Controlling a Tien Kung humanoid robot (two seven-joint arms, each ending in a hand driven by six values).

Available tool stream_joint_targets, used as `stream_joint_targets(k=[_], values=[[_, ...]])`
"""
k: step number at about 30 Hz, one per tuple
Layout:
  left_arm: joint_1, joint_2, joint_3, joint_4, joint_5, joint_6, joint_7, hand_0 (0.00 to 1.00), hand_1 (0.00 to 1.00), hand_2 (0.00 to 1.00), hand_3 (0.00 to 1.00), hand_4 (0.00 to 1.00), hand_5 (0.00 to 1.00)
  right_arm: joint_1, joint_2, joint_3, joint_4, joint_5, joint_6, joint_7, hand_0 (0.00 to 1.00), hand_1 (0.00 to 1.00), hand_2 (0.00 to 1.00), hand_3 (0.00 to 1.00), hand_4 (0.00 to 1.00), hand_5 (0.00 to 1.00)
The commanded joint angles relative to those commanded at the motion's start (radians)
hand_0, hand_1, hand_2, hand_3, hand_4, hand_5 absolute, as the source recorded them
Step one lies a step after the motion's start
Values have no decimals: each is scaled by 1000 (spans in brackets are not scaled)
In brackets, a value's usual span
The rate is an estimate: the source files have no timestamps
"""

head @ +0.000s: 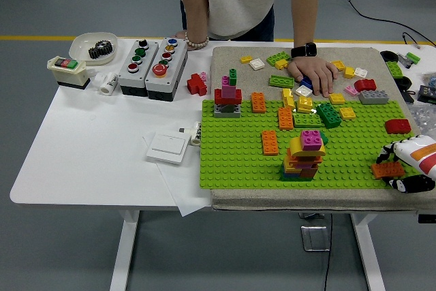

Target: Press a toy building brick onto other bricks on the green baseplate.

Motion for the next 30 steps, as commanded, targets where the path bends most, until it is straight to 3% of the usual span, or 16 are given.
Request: stream_joint_targets(k=[30], values=[[1,2,-4,0,9,-3,1,796,769,739,586,644,669,8,-11,-5,20,2,38,-6,584,526,630,634,743,277]])
